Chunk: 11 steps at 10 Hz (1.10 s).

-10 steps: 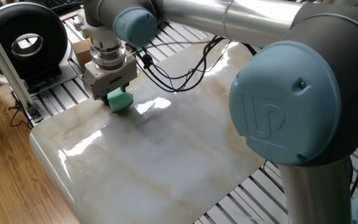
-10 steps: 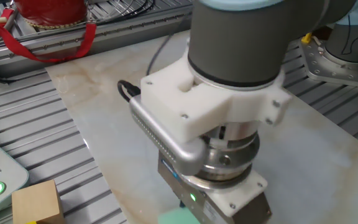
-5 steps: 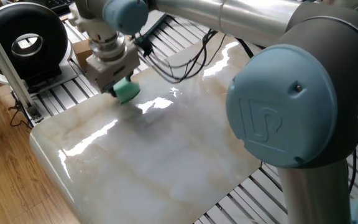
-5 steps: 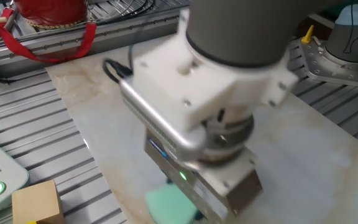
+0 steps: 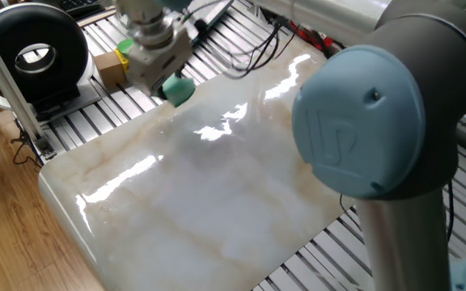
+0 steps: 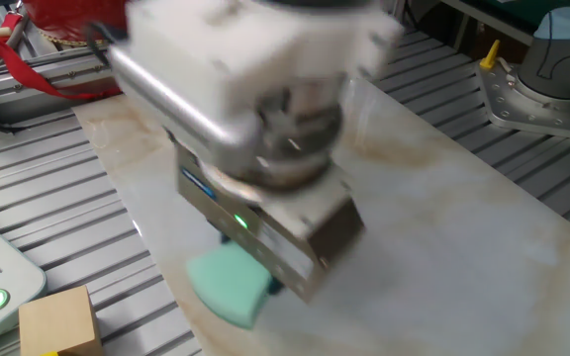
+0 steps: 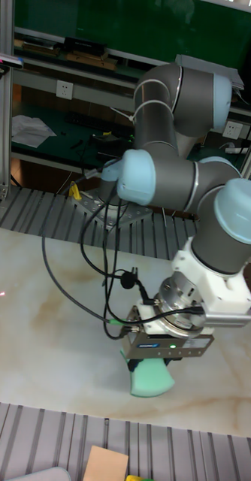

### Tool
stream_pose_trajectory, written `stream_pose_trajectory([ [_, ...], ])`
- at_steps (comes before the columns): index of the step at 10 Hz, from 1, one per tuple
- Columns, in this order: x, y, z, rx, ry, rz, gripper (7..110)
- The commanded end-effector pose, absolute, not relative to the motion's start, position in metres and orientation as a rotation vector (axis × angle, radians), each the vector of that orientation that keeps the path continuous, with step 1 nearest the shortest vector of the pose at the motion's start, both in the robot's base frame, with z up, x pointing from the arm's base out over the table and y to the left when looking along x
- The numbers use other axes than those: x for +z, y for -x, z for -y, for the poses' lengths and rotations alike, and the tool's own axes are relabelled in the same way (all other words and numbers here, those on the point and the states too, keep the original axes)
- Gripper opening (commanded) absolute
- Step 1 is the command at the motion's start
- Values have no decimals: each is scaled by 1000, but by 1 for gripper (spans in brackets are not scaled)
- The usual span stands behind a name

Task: Clean the tabletop with a sponge

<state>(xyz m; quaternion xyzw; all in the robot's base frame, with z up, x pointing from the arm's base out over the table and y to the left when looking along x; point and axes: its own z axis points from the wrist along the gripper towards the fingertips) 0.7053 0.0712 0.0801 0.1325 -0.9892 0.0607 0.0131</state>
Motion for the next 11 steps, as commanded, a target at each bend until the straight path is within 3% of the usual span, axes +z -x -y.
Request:
stream_pose_trajectory([
  [1, 86, -713, -44, 105, -463, 3110, 7],
  [3, 89, -721, -22, 150, -501, 3128, 7],
  [7, 95, -725, 13, 77, -577, 3157, 7],
  [11, 76, -734, 36, 56, -551, 3197, 7],
])
